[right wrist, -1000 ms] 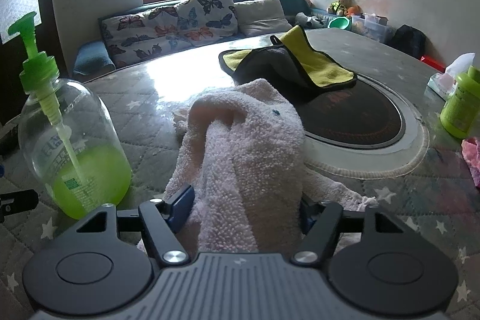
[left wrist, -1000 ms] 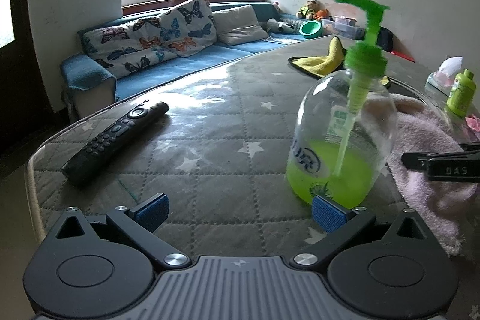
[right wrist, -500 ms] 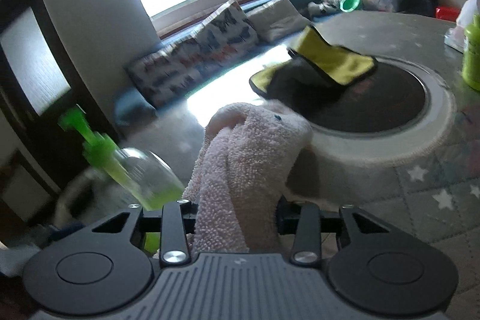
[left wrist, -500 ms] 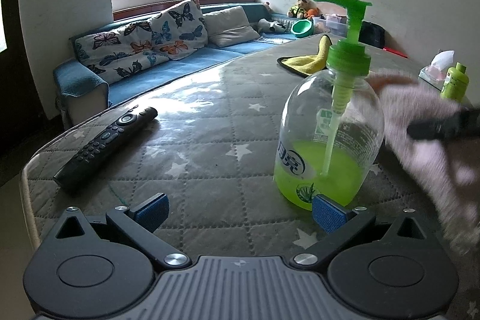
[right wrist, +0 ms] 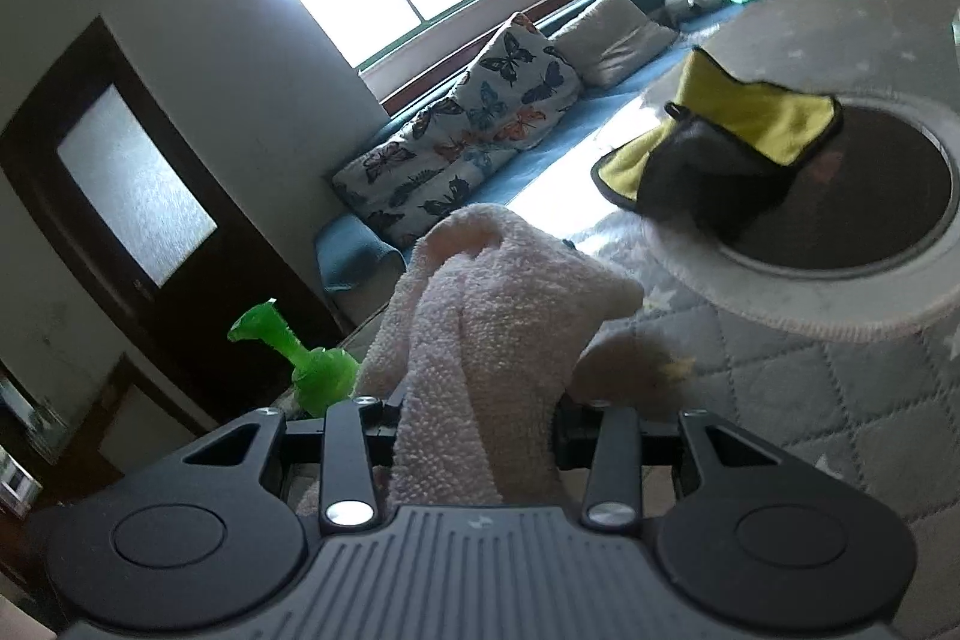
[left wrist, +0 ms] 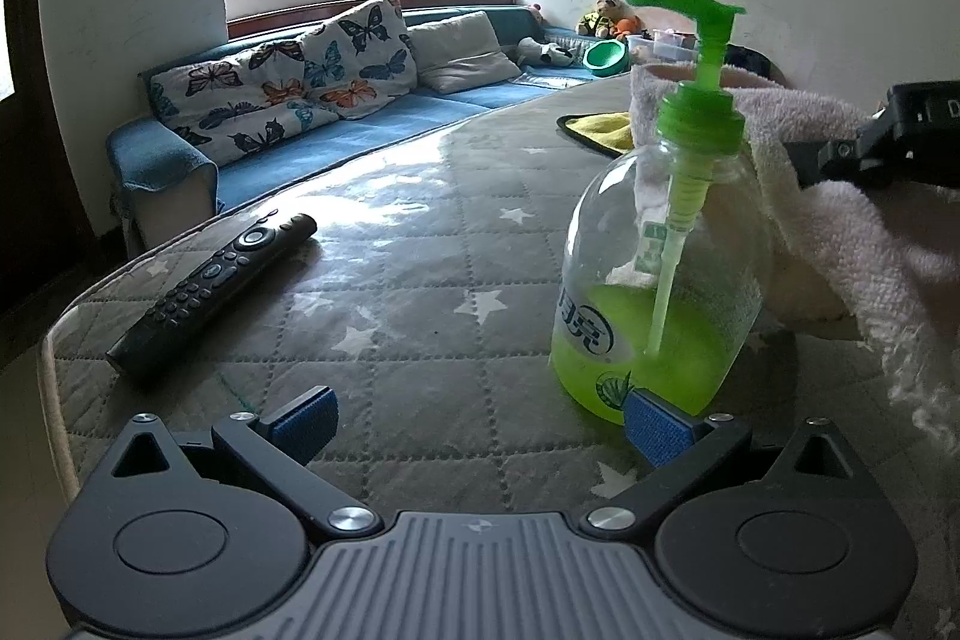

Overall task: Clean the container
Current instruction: 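Wipe the pump bottle with the towel in the right gripper while the left gripper holds the bottle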

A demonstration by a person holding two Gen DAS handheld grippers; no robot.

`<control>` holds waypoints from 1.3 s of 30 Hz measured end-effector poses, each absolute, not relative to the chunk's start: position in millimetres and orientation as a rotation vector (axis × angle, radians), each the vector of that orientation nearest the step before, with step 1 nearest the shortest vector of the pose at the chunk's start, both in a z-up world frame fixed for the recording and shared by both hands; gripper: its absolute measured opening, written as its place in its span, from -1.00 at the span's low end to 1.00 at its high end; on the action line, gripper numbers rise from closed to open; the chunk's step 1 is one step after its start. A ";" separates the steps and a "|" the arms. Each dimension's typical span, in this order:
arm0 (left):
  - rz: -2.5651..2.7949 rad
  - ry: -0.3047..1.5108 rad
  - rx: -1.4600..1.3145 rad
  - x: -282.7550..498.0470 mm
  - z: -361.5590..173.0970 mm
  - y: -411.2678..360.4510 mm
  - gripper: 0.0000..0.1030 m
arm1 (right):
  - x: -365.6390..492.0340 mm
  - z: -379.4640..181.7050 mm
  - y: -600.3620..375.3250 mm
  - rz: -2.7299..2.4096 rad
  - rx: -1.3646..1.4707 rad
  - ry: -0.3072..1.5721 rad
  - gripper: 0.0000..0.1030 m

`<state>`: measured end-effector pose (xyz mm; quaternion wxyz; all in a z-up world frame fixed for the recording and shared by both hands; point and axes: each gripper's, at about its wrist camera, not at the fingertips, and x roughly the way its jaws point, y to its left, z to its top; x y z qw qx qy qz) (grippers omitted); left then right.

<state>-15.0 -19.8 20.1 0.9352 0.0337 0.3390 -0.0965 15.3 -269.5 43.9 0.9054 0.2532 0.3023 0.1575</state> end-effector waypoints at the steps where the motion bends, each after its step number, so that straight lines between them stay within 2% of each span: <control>1: -0.200 0.692 0.069 -14.7 20.4 -20.0 1.00 | 15.8 41.6 -271.4 0.318 0.527 0.629 -0.24; 16: -0.227 0.675 0.084 -13.2 25.6 -28.3 1.00 | 1.6 8.3 -250.6 0.235 0.297 0.735 -0.24; 28: -0.272 0.654 0.104 -13.2 26.3 -34.9 1.00 | 13.9 71.8 -260.0 0.374 0.465 0.598 -0.24; 39: -0.314 0.644 0.102 -8.3 28.3 -37.7 1.00 | 41.7 28.8 -273.2 0.336 0.538 0.680 -0.24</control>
